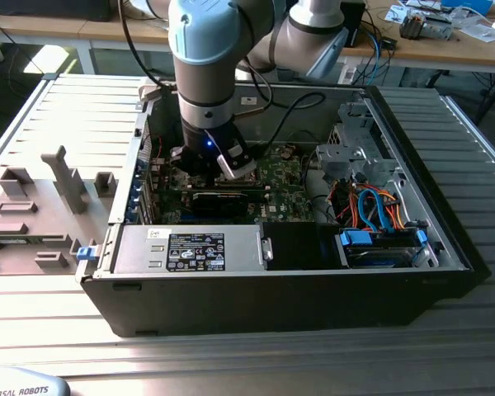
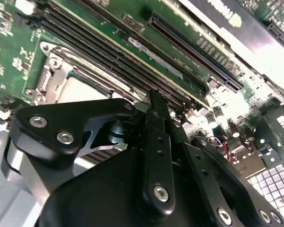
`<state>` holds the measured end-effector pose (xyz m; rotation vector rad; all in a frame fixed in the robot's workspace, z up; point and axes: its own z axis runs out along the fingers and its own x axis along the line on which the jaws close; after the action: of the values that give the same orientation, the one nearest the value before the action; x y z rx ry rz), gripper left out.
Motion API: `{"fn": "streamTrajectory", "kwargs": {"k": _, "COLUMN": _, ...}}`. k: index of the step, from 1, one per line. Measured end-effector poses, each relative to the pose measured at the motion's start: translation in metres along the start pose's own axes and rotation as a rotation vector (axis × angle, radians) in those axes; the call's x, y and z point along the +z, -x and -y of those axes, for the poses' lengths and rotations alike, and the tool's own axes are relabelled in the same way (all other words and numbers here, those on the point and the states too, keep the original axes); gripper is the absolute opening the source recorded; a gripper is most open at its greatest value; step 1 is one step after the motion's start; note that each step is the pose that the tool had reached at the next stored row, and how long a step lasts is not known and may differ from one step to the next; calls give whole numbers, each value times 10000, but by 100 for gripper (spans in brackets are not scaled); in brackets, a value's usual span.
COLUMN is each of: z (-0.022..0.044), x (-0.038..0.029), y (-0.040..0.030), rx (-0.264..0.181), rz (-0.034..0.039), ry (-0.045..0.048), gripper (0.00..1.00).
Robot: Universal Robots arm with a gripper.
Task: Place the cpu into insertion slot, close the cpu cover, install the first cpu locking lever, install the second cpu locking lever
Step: 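Install the second cpu locking lever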
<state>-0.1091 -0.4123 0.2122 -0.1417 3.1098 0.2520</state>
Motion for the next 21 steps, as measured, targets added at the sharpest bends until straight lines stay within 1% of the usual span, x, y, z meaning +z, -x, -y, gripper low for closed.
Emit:
{"fn": "streamTrajectory", "kwargs": {"k": 2, "z": -6, "x": 26, "y": -9, "rx": -18, "rz": 0, "ry": 49, "gripper": 11}}
{"fn": "streamTrajectory", "kwargs": {"k": 6, "z": -50, "x": 88, "y": -5, "rx": -76, "rz": -1, "ry": 126, "gripper": 11}}
{"fn": "streamTrajectory", "kwargs": {"k": 8, "z": -70, "x": 109, "y": -4, "rx": -79, "rz": 2, "ry": 171, "gripper": 11}}
{"fn": "streamTrajectory", "kwargs": {"k": 9, "z": -93, "x": 131, "y": -2, "rx": -82, "rz": 7, "ry": 230, "gripper": 11}}
{"fn": "streamTrajectory", "kwargs": {"k": 11, "z": -124, "x": 154, "y": 0, "rx": -86, "rz": 13, "ry": 309, "gripper": 11}}
{"fn": "streamTrajectory", "kwargs": {"k": 12, "z": -137, "x": 159, "y": 2, "rx": -97, "rz": 11, "ry": 315, "gripper": 11}}
{"fn": "streamTrajectory", "kwargs": {"k": 14, "z": -140, "x": 165, "y": 2, "rx": -110, "rz": 10, "ry": 321, "gripper": 11}}
{"fn": "streamTrajectory", "kwargs": {"k": 21, "z": -122, "x": 172, "y": 0, "rx": -116, "rz": 9, "ry": 322, "gripper": 11}}
